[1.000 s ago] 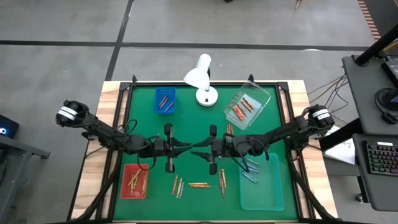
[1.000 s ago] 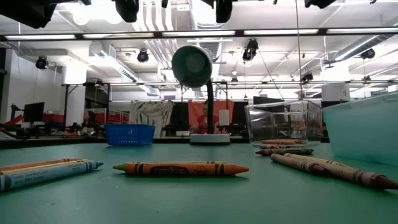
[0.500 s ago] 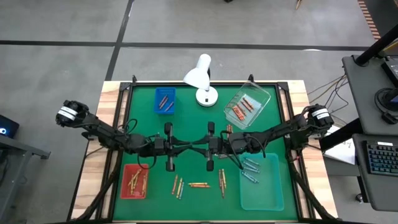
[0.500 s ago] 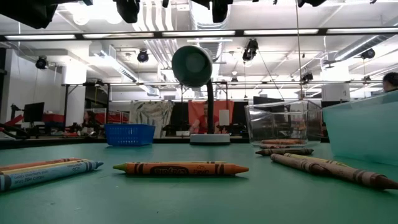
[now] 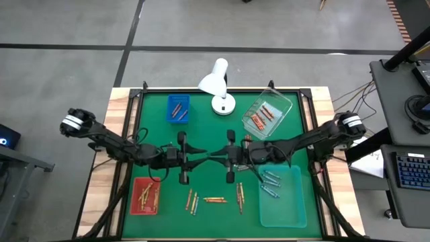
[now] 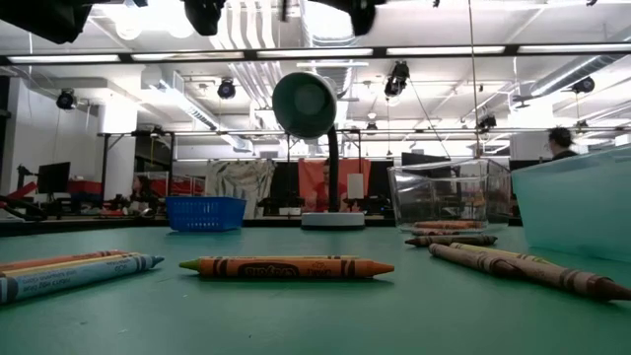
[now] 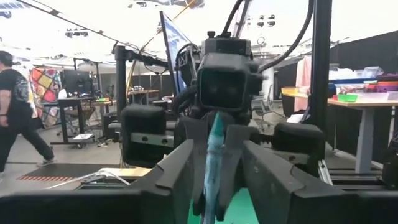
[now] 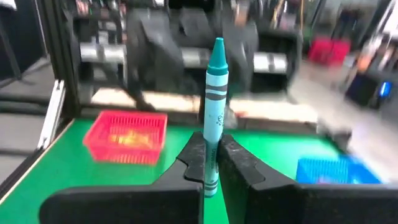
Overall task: Sort crayons
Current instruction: Put the blue crayon into the green bin
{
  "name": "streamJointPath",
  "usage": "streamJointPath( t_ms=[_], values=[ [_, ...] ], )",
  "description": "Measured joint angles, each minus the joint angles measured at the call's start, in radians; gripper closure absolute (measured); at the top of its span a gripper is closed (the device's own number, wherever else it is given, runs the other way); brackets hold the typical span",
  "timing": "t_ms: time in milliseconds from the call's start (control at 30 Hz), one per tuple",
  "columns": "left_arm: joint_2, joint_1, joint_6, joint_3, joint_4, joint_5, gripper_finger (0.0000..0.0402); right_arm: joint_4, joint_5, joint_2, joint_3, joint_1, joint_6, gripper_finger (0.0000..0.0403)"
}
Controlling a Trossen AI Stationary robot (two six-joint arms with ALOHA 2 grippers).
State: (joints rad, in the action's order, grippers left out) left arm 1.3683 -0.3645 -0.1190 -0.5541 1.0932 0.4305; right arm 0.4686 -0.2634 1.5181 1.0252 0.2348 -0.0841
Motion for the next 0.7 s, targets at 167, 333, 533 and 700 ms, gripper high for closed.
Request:
streamJointPath(
  t_ms=[167,333,533,700],
  values=[
    [-0.046,0.0,-0.002,0.0,-0.059,0.003,0.0266,-0.408,0.002,-0.145,0.0,0.0,0.232,0.0389],
    [-0.096,0.0,-0.006,0.001,-0.173,0.005,0.0264,-0.812,0.016,-0.278,0.0,0.038,0.509,0.039],
    [-0.121,0.007,-0.03,0.001,-0.255,0.032,0.0264,-1.164,0.208,-0.303,0.0,0.068,0.821,0.039],
    [-0.133,0.012,-0.03,0.001,-0.293,0.061,0.0267,-1.412,0.366,-0.248,0.0,0.095,0.996,0.039]
  ],
)
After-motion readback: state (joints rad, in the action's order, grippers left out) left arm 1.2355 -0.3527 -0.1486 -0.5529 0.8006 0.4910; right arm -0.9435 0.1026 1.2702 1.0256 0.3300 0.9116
